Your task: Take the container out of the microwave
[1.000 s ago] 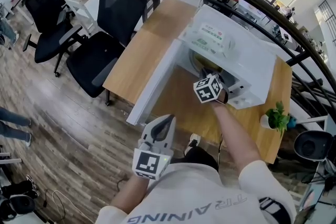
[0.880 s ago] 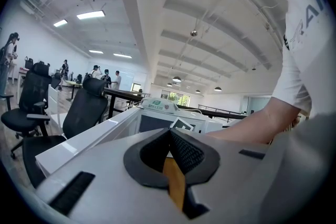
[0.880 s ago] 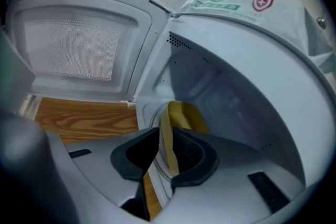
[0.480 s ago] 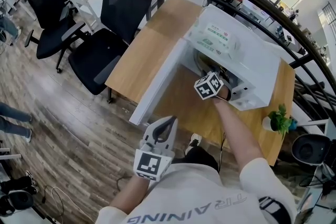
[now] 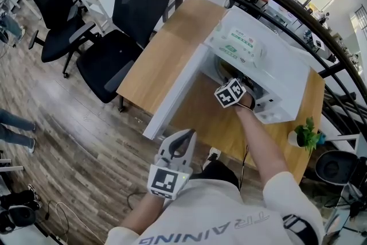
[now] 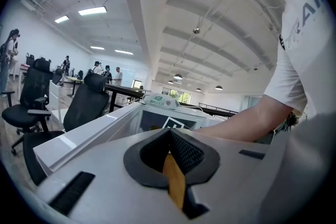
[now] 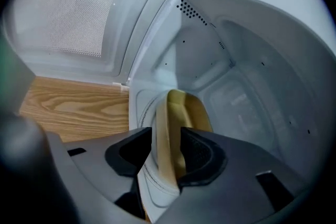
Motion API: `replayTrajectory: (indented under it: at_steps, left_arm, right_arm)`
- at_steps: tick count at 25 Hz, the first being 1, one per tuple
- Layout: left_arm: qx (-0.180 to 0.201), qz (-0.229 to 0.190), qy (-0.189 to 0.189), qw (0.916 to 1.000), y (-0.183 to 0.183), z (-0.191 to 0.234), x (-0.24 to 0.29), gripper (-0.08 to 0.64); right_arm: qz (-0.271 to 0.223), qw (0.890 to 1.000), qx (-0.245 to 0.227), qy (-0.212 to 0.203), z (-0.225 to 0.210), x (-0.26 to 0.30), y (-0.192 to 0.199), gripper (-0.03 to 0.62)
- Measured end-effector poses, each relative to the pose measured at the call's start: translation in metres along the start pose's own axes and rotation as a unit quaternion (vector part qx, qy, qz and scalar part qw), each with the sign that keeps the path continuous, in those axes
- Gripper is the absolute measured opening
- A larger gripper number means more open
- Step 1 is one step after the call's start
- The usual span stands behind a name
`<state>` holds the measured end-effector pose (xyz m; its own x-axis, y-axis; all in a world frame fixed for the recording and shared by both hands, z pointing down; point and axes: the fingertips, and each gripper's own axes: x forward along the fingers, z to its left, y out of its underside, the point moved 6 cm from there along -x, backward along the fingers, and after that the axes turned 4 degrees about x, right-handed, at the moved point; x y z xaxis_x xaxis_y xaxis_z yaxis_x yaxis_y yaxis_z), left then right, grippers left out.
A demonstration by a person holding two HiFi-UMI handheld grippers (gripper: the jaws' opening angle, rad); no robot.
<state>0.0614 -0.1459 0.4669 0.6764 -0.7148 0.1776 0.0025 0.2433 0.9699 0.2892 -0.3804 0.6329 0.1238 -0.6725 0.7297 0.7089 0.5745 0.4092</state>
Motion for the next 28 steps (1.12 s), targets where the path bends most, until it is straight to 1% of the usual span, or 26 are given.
replayTrajectory:
  at_steps: [4,6,10,13,14,19,23,28]
  left_arm:
    - [-0.002,0.001,0.0,1.0,-0.0007,0.0012,0.0024,0.031]
    - [-0.002,0.001,0.0,1.0,-0.0011,0.0015,0.0035,0.032]
    - [0.002,0.01,0.003,0.9999,0.0036,0.0006,0.0054,0.032]
    - [0.001,0.015,0.003,0.9999,0.0066,0.0018,0.0064,0.031]
    - [0.0,0.015,0.003,0.9999,0.0068,0.002,0.0068,0.031]
    - [0.001,0.021,0.001,0.9998,0.0082,0.0028,0.0077,0.031]
    - [-0.002,0.022,-0.004,0.9998,0.0085,0.0043,0.0065,0.031]
    - [-0.001,0.02,-0.002,0.9998,0.0081,0.0049,0.0065,0.032]
  right_arm:
    - [0.01,1.0,-0.006,-0.006,0.0008,0.0036,0.0012,0.188]
    - [0.014,1.0,-0.01,-0.009,0.0021,0.0058,0.0031,0.176]
    - [0.013,1.0,-0.012,-0.005,0.0014,0.0055,0.0052,0.136]
    - [0.009,1.0,-0.014,-0.003,0.0001,0.0044,0.0044,0.079]
    - [0.009,1.0,-0.013,-0.004,0.0,0.0041,0.0041,0.07]
    - [0.009,1.0,-0.01,-0.011,0.0021,0.0051,0.0054,0.057]
    - [0.009,1.0,-0.011,-0.009,0.0022,0.0031,0.0068,0.04]
    - [0.005,1.0,-0.006,-0.014,0.0037,0.0,0.0066,0.037]
